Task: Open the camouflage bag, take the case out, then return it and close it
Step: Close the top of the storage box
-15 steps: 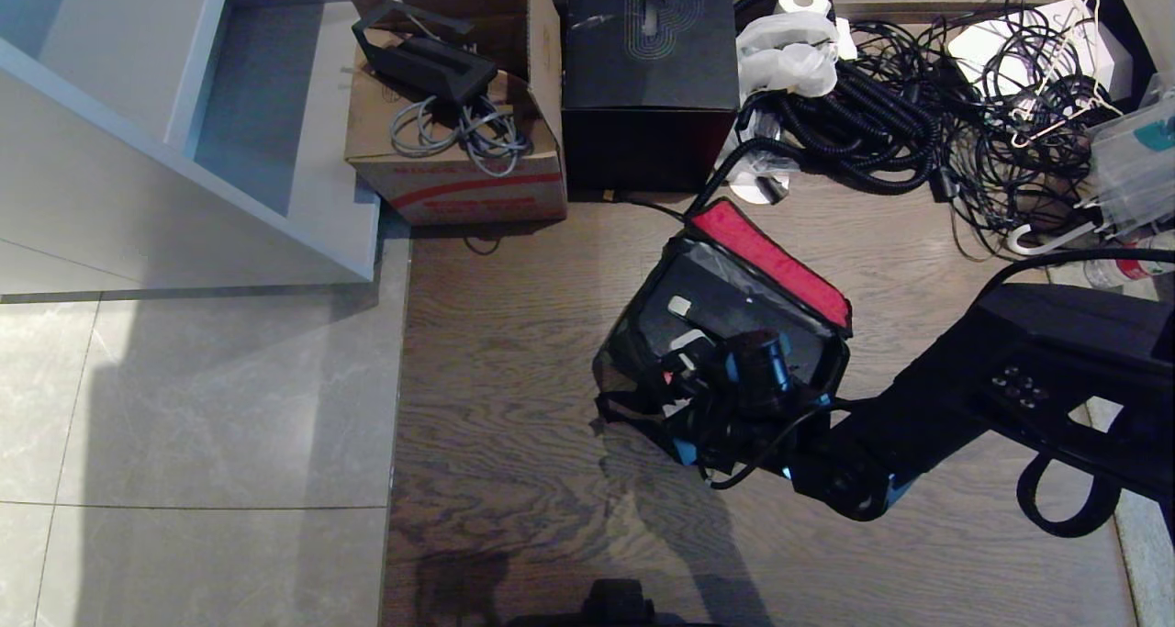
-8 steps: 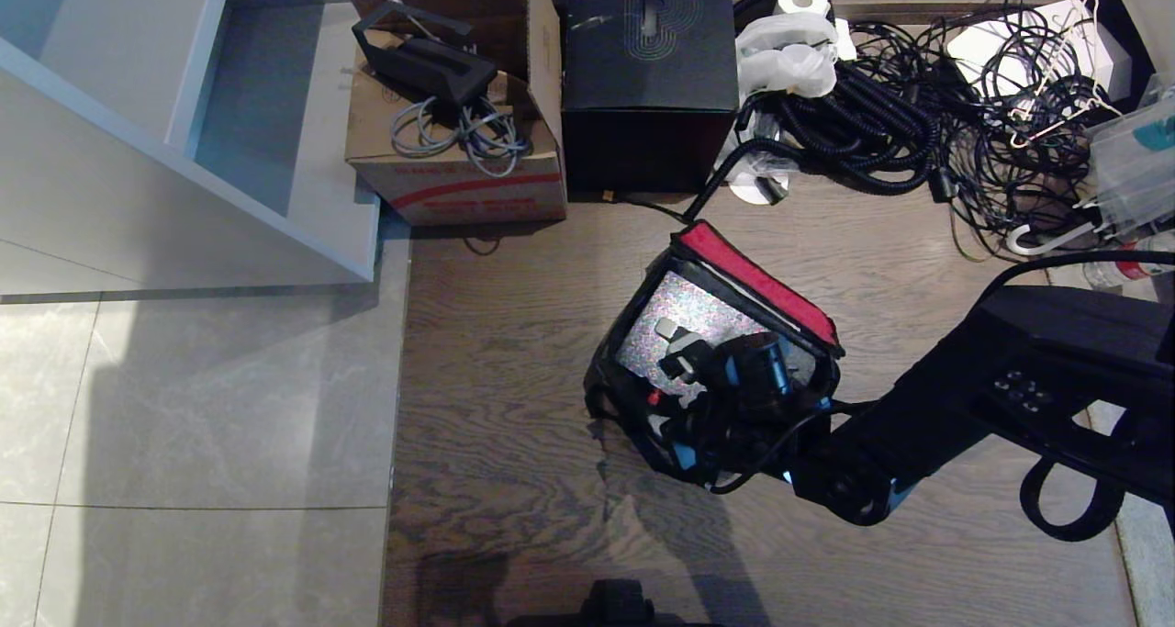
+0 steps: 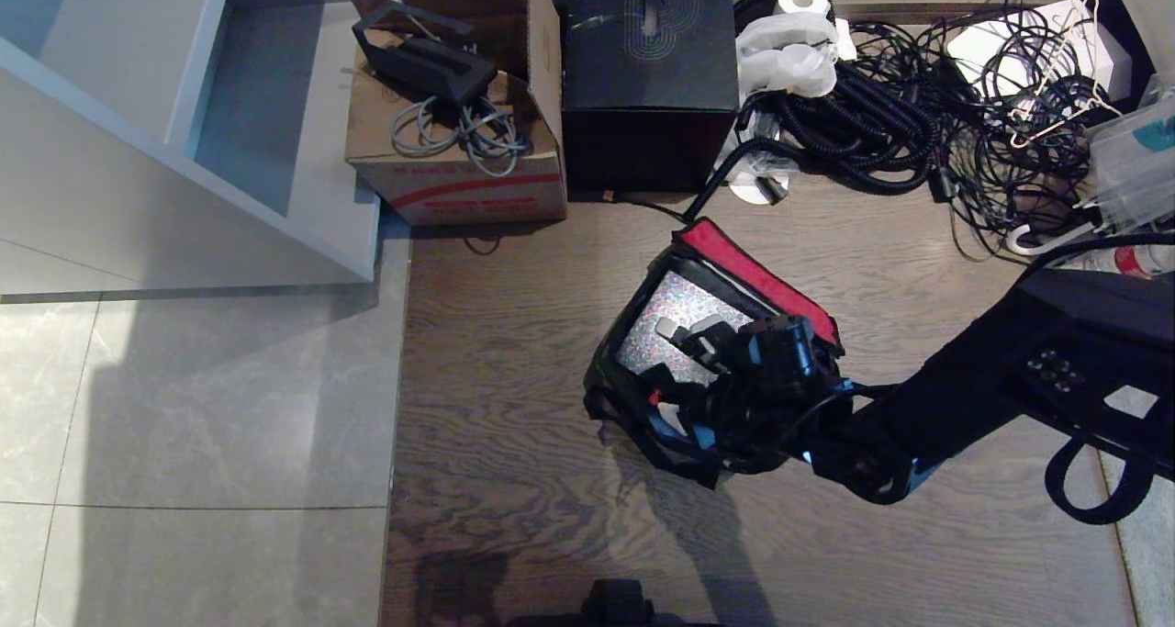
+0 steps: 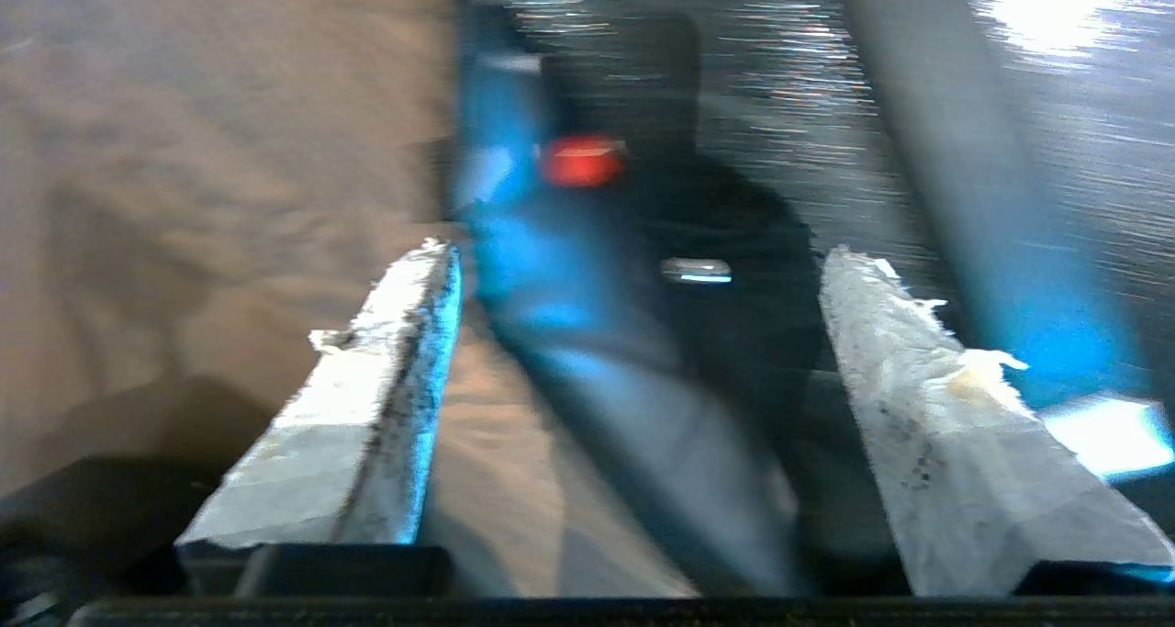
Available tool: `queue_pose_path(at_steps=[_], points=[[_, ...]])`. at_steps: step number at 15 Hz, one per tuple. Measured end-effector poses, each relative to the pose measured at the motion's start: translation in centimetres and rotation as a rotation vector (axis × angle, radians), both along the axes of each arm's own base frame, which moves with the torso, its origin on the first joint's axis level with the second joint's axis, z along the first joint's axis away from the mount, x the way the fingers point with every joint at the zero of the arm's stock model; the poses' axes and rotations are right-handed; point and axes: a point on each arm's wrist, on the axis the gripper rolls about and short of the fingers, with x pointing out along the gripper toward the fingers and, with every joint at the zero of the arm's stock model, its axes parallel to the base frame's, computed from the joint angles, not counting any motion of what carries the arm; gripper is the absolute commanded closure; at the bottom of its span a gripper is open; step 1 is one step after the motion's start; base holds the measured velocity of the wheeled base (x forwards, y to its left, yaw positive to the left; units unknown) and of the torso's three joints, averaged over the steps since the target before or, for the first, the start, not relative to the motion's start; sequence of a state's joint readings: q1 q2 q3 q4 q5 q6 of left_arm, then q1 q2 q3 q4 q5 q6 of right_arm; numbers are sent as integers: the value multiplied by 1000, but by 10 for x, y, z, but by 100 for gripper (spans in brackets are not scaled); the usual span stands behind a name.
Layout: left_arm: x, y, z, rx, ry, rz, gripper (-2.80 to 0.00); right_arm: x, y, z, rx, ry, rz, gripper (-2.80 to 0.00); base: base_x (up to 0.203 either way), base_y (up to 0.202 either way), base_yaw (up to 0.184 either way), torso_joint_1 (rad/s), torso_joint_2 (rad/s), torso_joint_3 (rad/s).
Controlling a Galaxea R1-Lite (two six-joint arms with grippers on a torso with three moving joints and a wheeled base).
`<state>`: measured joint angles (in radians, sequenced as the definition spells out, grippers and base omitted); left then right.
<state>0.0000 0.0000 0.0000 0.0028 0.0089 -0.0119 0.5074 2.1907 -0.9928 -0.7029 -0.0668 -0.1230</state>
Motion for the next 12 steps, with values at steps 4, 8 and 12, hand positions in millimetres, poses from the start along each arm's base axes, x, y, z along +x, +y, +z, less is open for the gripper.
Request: queue_pose_path(at_steps=[4, 8, 12], points=[[0, 0, 0, 0, 0, 0, 0, 19, -54, 4, 33, 67, -164, -280, 0, 0, 0, 0, 0, 0], [0, 0, 0, 0, 0, 0, 0, 33, -96, 20, 331, 137, -312, -280, 0, 0, 0, 0, 0, 0], [0, 0, 0, 0, 0, 0, 0, 30, -122, 37, 604, 196, -487, -280, 0, 0, 0, 0, 0, 0]])
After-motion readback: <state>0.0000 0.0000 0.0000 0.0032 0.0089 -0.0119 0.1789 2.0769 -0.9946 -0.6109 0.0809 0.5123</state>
